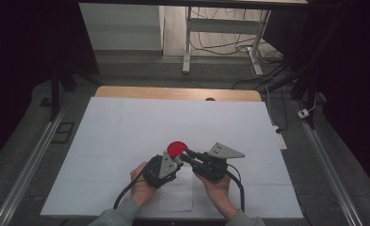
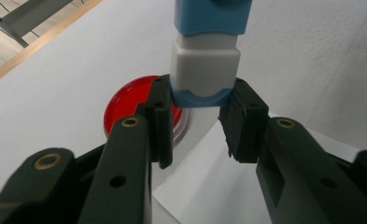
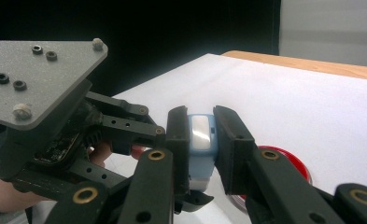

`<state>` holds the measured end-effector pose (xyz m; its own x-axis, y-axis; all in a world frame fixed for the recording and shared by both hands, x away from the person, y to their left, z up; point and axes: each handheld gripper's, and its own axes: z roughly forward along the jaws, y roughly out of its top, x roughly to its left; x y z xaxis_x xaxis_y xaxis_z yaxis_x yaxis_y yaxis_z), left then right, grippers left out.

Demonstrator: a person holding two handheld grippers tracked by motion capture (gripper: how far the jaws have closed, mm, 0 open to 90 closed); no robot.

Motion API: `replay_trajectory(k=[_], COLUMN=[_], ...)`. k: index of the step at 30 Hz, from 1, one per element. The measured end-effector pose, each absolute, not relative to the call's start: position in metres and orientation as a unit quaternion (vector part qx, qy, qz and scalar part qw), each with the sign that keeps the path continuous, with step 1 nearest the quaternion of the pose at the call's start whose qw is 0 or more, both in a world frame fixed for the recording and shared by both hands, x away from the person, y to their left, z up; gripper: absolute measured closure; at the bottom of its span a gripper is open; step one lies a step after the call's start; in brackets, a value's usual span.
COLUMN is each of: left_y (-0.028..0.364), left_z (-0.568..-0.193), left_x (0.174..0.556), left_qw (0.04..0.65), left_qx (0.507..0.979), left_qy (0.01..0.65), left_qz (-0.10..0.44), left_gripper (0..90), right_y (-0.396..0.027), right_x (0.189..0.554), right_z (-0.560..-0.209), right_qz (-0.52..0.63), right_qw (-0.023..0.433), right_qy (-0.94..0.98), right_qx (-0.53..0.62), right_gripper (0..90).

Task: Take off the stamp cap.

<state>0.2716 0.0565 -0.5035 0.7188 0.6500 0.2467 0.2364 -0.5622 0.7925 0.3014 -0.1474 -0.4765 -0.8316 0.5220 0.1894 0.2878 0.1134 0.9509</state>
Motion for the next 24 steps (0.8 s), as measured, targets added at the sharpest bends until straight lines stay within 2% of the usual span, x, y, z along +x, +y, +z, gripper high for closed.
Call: replay_trajectory(k=[17, 24], left_y=[0.0562, 0.057], left_z=[-0.505, -0.5067], left_x=[0.2714, 0.2727], left_qw=[0.378, 0.383], left_qx=[0.847, 0.846], left_qy=[0.247, 0.257], left_qz=[0.281, 0.266], left_gripper=[65.8, 65.8], right_y=[-0.1482, -0.1471], right_x=[0.3045, 0.3021], right_z=[-0.4759, -0.4783], right_qz=[0.602, 0.601], right_qw=[0.084, 0.092], right_qy=[0.744, 0.741], right_qx=[0.279, 0.283], right_gripper=[75.7, 75.7])
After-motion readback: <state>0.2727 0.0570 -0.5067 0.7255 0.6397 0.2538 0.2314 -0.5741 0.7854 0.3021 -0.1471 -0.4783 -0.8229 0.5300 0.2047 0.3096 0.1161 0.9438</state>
